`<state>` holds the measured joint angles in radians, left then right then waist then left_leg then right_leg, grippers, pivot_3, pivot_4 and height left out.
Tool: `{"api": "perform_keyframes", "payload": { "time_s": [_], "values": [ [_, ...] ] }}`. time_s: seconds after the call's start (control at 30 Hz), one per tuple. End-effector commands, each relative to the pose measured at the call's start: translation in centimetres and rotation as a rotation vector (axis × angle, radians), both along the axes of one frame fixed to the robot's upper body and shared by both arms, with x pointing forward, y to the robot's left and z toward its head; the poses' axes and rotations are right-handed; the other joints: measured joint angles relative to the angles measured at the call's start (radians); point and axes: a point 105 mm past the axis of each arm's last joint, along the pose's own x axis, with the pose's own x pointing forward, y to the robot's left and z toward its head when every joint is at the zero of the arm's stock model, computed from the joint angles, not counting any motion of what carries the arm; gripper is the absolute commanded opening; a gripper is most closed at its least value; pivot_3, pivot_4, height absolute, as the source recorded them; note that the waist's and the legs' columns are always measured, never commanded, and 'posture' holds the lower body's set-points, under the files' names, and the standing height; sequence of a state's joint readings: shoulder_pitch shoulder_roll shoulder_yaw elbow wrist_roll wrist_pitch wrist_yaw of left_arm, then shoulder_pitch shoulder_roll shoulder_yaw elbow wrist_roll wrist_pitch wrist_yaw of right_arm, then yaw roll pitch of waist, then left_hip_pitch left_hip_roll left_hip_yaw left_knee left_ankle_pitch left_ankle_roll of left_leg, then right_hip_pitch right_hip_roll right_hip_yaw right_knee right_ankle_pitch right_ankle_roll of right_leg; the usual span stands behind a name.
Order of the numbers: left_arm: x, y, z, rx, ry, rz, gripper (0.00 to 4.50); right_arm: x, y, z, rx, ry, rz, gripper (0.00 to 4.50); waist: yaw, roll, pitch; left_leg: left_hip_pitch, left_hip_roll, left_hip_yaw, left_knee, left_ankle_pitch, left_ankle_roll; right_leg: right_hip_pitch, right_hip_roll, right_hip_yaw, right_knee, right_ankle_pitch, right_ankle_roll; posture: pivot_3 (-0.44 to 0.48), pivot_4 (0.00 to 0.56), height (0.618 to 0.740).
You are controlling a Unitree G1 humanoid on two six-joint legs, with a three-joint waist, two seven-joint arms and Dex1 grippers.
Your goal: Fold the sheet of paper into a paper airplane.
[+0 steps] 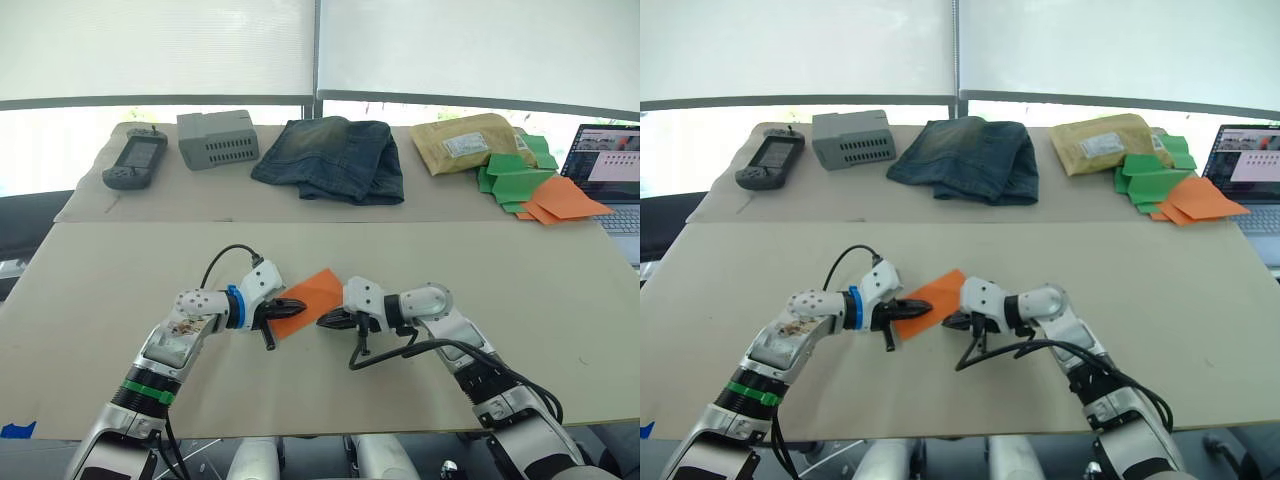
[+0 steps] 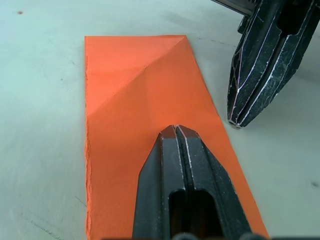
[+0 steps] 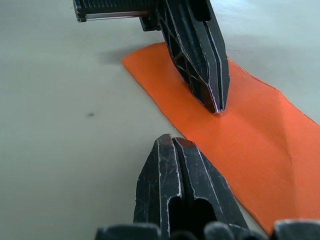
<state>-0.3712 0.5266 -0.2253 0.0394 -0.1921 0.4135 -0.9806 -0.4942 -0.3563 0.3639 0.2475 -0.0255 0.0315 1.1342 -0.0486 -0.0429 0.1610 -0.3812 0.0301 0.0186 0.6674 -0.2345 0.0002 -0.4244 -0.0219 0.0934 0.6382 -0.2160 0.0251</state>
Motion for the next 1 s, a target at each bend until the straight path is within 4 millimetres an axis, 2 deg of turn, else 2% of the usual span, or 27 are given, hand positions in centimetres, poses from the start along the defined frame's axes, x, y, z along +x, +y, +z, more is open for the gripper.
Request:
{"api": "perform_keyframes", "payload": {
  "time_s": [0.03,0.2,0.3,0.4,0.73,1.0],
  "values": [
    [-0.2,-0.2,-0.3,0.008,0.012,-0.015,0.00,0.0,-0.7,-1.2,-0.045,0.065,-0.050,0.01,0.000,0.000,0.000,0.000,0.000,0.000,0.000,0.000,0.000,0.000,0.000,0.000,0.000,0.000,0.000,0.000,0.150,0.728],
    [0.2,0.1,0.4,-0.013,0.003,0.008,0.00,0.1,-2.8,0.1,-0.119,0.079,-0.122,0.01,0.008,0.000,0.000,-0.001,0.000,0.000,0.000,0.000,0.000,-0.001,0.000,0.000,0.001,0.000,-0.001,0.000,0.150,0.728],
    [0.5,0.1,1.0,-0.032,-0.002,0.018,0.00,1.1,-4.5,0.3,-0.202,0.069,-0.239,0.01,0.012,0.000,0.000,-0.003,-0.001,-0.001,0.000,0.000,0.000,-0.002,-0.001,-0.001,0.000,0.000,0.000,0.000,0.150,0.728],
    [0.5,0.1,1.2,-0.040,0.000,0.019,0.00,2.0,-4.9,0.8,-0.231,0.045,-0.301,0.01,0.011,0.000,0.000,-0.003,-0.001,0.000,0.000,0.000,0.000,-0.001,-0.001,-0.001,-0.002,0.000,0.000,0.000,0.150,0.728],
    [0.5,0.0,1.1,-0.039,0.008,0.016,0.00,5.5,-3.2,1.3,-0.224,-0.049,-0.371,0.01,0.004,0.000,0.000,-0.003,0.000,0.000,0.000,0.000,0.000,-0.001,0.000,-0.001,-0.003,0.000,0.000,0.000,0.150,0.728],
    [0.5,0.2,1.0,-0.034,0.010,0.018,0.00,7.4,-0.6,1.4,-0.172,-0.094,-0.328,0.01,-0.011,0.000,0.000,-0.002,0.001,-0.001,0.000,0.000,0.000,-0.001,0.001,-0.001,-0.002,0.001,0.000,0.000,0.150,0.728]
  ]
}}
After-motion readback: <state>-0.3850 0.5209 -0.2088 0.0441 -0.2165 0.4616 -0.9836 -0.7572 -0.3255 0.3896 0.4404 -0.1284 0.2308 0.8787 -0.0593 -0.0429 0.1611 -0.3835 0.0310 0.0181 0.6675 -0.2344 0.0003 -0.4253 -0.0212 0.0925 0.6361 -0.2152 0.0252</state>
